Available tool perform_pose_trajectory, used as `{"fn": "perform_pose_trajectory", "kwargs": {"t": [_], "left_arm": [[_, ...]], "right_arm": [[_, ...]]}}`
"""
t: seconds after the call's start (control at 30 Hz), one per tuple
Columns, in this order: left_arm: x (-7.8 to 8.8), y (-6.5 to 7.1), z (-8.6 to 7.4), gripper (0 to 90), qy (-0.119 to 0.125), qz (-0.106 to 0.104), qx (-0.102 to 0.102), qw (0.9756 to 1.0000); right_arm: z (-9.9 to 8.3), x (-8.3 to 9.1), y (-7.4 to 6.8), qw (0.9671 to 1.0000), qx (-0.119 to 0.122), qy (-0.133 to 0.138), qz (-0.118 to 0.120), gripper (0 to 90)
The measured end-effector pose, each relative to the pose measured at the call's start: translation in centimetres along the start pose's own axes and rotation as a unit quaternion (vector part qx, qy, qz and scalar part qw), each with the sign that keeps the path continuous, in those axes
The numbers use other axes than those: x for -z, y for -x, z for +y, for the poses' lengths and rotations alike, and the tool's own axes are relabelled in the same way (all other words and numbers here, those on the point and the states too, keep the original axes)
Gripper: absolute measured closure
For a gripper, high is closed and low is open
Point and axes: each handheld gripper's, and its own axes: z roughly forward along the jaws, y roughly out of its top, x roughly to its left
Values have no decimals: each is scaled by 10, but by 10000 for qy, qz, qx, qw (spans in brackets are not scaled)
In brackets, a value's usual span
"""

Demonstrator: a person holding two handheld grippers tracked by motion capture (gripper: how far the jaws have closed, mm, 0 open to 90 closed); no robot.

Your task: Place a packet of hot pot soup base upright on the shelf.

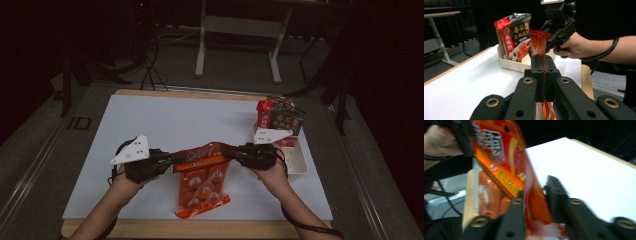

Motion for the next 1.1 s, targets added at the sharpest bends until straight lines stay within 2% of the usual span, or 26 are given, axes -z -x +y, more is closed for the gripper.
{"fn": "perform_pose_trajectory", "kwargs": {"t": [0.13, 0.27, 0.37, 0.43, 0.47, 0.57, 0.67, 0.83, 0.87, 1.0, 1.03, 1.07, 1.1], "left_arm": [[2, -1, 2, 900, 62, -19, 127, 9999], [7, 0, 11, 900, 226, 31, 132, 9997], [10, -2, 18, 900, 323, 95, 114, 9994], [10, -2, 20, 900, 363, 111, 93, 9992], [10, -2, 25, 900, 381, 271, -71, 9989], [6, 0, 29, 894, 361, 515, -257, 9977], [1, 0, 30, 893, 379, 511, -189, 9978], [-5, 1, 30, 877, 427, 474, -142, 9979], [-9, 0, 31, 848, 493, 487, -62, 9976], [-12, 0, 34, 744, 620, 474, -9, 9969], [-12, 0, 34, 744, 620, 474, -9, 9969], [-14, 1, 36, 604, 691, 470, -47, 9965], [-14, 2, 37, 529, 733, 501, -44, 9960]], "right_arm": [[4, 7, -6, 9999, 81, -58, 93, 900], [14, 20, -13, 9995, 120, 15, 279, 900], [23, 28, -23, 9992, 254, 80, 288, 900], [26, 30, -26, 9990, 319, 106, 281, 900], [34, 35, -32, 9984, 472, 108, 278, 900], [41, 40, -35, 9982, 575, 125, 149, 900], [45, 44, -33, 9980, 622, 131, 58, 900], [48, 52, -29, 9983, 550, 212, -42, 900], [51, 57, -30, 9979, 592, 224, -99, 900], [55, 63, -31, 9974, 650, 258, -189, 900], [58, 66, -31, 9970, 688, 281, -236, 900], [61, 70, -31, 9970, 656, 341, -241, 900], [63, 72, -31, 9966, 690, 348, -283, 900]]}}
